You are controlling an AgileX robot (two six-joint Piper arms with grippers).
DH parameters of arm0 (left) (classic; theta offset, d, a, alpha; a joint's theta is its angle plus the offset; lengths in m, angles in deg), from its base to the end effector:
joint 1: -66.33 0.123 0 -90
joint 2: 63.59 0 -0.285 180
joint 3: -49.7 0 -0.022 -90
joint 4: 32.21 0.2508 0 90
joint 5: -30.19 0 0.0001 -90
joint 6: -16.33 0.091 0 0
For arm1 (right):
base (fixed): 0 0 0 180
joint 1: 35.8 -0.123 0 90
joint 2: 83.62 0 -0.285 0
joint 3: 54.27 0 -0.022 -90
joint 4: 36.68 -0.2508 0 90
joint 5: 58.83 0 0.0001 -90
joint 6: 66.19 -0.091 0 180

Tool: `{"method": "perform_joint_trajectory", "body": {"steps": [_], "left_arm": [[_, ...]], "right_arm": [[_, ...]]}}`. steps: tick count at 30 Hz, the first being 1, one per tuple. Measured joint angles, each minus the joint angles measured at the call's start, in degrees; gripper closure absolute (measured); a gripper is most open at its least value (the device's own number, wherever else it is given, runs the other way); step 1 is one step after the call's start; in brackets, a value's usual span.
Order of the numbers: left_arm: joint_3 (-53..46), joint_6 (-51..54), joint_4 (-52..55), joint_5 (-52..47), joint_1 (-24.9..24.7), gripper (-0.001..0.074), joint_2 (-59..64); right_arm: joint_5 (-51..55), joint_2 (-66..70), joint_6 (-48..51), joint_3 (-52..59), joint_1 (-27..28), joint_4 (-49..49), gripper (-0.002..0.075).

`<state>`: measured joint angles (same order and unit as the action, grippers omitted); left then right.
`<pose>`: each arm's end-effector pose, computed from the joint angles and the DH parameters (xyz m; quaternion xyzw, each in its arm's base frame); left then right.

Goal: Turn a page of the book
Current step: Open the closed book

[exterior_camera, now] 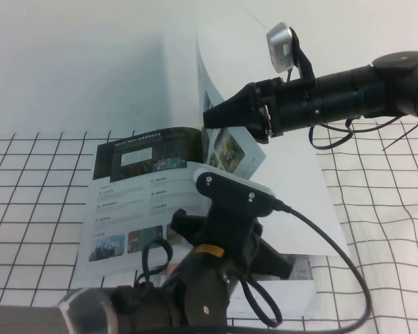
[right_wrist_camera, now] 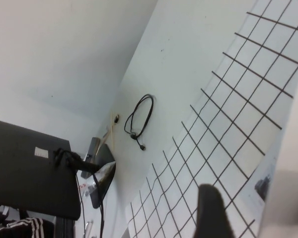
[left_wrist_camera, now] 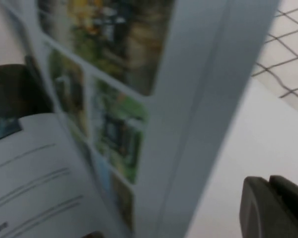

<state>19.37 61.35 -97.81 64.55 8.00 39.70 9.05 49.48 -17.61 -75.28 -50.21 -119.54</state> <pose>0.2137 -0.2574 0.2067 0.1683 0.8198 -0.1194 0.5342 0.4277 0.1963 0.2346 -0.1794 0.7694 0.5860 0.1803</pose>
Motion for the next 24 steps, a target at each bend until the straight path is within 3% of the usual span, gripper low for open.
{"method": "perform_joint_trajectory", "body": {"steps": [8,11,15,19,24], "left_arm": [[0.0,10.9,-17.4,-4.8,7.5,0.0737,0.0],[0.0,18.8,-28.4,-5.8,8.8,0.0737,0.0],[-0.1,28.0,-33.8,-5.4,9.7,0.0737,0.0],[-1.8,30.3,-34.8,-5.2,10.3,0.0737,0.0],[-3.6,30.5,-35.2,-5.2,10.5,0.0737,0.0]], "right_arm": [[0.0,-2.2,0.0,0.0,-1.3,0.4,0.0319],[0.0,-3.5,0.5,0.0,-1.9,1.3,0.0319],[0.2,-5.2,3.1,0.0,-2.0,3.7,0.0334],[0.4,-5.9,4.0,0.0,-2.0,11.2,0.0401],[-2.8,-5.9,0.1,0.0,-2.0,28.3,0.0556]]}}
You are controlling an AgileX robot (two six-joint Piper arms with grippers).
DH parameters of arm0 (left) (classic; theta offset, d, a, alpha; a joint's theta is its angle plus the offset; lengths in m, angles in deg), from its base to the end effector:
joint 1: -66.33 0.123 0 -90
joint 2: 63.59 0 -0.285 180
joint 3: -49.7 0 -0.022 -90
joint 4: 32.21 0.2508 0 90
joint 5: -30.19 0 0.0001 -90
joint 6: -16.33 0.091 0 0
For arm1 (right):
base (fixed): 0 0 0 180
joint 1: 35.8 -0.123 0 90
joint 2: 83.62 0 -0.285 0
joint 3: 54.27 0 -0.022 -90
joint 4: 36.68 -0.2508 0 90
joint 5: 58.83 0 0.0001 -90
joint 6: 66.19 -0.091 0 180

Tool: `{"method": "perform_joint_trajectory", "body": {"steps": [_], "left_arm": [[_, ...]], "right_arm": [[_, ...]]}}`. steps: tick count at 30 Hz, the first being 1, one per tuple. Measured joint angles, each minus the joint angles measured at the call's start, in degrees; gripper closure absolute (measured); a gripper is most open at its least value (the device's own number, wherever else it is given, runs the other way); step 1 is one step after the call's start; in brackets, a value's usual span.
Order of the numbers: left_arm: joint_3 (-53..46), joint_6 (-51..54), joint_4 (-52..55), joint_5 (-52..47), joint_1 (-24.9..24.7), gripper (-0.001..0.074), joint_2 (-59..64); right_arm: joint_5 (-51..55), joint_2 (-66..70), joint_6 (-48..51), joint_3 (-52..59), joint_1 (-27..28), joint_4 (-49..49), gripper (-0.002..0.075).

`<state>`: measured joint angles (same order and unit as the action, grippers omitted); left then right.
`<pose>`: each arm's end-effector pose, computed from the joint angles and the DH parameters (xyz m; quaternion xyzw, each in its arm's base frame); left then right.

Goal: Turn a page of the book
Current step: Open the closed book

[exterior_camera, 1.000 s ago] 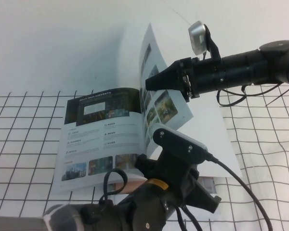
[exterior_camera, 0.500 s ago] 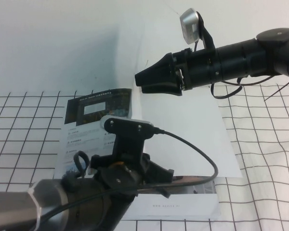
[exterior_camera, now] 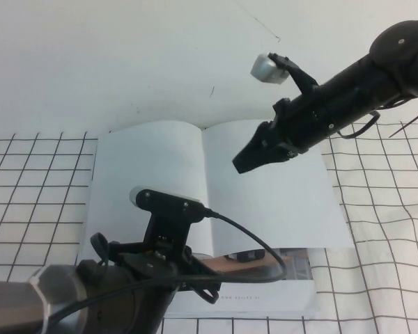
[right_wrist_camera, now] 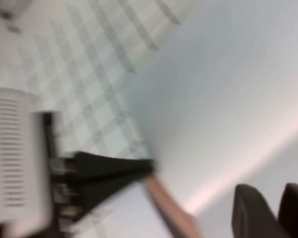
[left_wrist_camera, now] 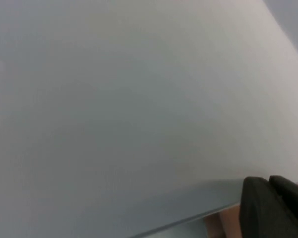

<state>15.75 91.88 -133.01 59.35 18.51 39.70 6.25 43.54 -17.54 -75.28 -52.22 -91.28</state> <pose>0.2335 -0.1930 0.1672 0.0913 0.9183 0.0011 0.3853 0.4055 0.1897 0.2449 -0.3409 0.8335 0.3938 0.1845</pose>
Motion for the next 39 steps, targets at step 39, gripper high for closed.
{"method": "perform_joint_trajectory", "body": {"steps": [39], "left_arm": [[-2.6,-23.8,21.7,-48.0,10.9,0.0737,-24.4]], "right_arm": [[0.8,-27.5,9.6,14.8,0.0,5.8,0.0727]]}}
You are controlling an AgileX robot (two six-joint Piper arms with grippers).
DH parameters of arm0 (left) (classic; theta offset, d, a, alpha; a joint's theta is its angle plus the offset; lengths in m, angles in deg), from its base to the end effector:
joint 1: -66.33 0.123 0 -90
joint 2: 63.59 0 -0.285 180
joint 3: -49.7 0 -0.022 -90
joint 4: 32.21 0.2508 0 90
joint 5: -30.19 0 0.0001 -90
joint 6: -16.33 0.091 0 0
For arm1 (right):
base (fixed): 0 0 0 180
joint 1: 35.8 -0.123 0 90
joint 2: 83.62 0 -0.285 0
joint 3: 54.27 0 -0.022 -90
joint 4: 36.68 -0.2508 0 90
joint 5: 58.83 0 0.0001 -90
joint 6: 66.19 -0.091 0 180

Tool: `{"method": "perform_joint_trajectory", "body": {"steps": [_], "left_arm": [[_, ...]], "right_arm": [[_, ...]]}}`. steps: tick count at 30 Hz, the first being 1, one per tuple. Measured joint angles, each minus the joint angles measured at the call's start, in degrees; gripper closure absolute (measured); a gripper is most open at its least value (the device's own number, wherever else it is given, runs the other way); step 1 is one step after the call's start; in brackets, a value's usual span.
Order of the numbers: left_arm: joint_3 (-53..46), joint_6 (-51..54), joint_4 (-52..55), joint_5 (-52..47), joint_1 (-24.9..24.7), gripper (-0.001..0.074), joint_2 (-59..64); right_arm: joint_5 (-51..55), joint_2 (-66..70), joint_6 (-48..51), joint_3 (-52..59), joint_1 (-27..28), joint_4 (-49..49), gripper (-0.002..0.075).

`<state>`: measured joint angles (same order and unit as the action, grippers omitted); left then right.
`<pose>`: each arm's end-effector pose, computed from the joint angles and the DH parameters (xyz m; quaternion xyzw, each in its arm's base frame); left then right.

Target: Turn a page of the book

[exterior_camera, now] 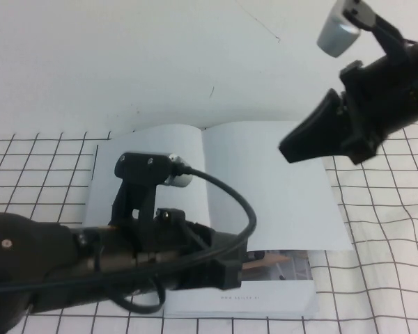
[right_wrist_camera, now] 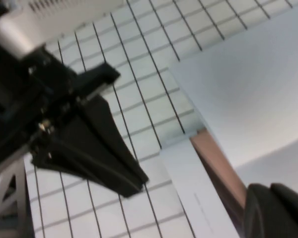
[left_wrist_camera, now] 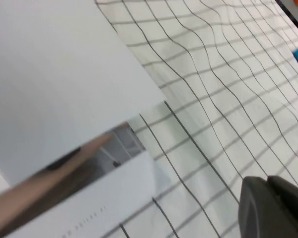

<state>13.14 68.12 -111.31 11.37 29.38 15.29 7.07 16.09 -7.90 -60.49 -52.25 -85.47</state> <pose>0.1875 -0.1772 0.2728 0.1569 0.8404 -0.3813 0.3519 0.3021 0.1544 0.3537 -0.4656 0.7719 0.3165 0.2954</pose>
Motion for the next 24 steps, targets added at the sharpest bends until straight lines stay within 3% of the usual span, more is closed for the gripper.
{"method": "perform_joint_trajectory", "body": {"steps": [5,9,13,18,24], "left_arm": [[0.6,-20.9,24.0,-9.4,2.4,0.0737,-4.8],[0.7,-27.9,35.1,-11.4,6.1,0.0737,-9.8],[0.5,-29.1,37.2,-7.5,8.1,0.0737,-16.3],[-3.8,-28.6,37.3,2.2,8.4,0.0737,-25.8],[-14.8,-26.9,37.2,8.6,8.4,0.0737,-35.2]], "right_arm": [[4.5,-7.2,-10.0,0.0,0.0,16.6,0.0727],[5.0,-12.2,-19.0,0.0,0.0,31.8,0.0727],[4.6,-18.8,-25.2,0.0,0.0,40.7,0.0727],[3.9,-26.8,-27.9,1.3,0.0,42.6,0.0727],[-5.7,-38.7,-32.2,13.2,0.0,49.2,0.0727]]}}
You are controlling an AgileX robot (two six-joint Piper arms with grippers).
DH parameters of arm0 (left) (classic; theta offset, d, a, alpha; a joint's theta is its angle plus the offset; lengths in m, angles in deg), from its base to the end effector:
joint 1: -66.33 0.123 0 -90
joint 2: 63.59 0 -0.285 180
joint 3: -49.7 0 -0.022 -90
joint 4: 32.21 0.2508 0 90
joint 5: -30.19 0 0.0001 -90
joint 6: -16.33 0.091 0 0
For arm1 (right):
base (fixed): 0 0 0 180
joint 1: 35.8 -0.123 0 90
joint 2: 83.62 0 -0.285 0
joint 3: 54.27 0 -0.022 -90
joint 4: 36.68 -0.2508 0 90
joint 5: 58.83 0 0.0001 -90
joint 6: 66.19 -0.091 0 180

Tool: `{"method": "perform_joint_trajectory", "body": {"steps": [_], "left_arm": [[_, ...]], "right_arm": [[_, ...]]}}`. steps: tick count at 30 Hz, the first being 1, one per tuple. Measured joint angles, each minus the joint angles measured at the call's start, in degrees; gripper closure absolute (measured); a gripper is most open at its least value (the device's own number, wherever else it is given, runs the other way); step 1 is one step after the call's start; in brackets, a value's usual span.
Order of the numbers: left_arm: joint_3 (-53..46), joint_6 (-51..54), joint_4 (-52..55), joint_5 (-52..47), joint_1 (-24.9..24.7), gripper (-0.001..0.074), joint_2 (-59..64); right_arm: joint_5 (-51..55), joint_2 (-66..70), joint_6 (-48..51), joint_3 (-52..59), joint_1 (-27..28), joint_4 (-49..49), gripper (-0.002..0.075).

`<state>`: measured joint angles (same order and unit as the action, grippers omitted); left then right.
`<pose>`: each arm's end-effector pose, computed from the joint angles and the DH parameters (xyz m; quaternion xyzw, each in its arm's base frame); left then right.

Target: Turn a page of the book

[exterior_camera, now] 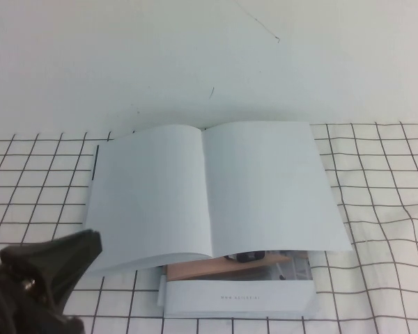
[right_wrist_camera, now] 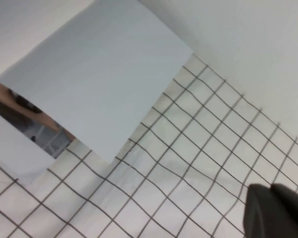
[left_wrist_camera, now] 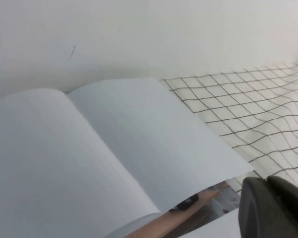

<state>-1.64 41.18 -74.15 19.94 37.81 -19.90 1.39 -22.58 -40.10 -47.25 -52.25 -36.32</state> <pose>0.1124 -0.0735 0.2999 0.1177 0.7715 -0.2823 0.5579 0.1515 0.0442 0.4300 -0.3266 0.8385 -0.0398 0.4344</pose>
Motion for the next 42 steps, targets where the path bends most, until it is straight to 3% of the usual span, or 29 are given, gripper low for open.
{"method": "perform_joint_trajectory", "body": {"steps": [8,17,42], "left_arm": [[-9.7,1.6,-0.4,4.1,0.0,0.0737,-9.7],[-10.9,7.8,-0.6,16.5,0.0,0.0737,-10.7],[-10.9,8.9,-1.3,17.5,0.0,0.0737,-10.7]], "right_arm": [[-11.9,-17.1,-8.7,24.7,0.0,3.5,0.0727],[-23.6,-33.2,-15.2,46.4,0.0,1.7,0.0727],[-20.9,-36.8,-17.4,49.0,0.0,1.7,0.0728]]}}
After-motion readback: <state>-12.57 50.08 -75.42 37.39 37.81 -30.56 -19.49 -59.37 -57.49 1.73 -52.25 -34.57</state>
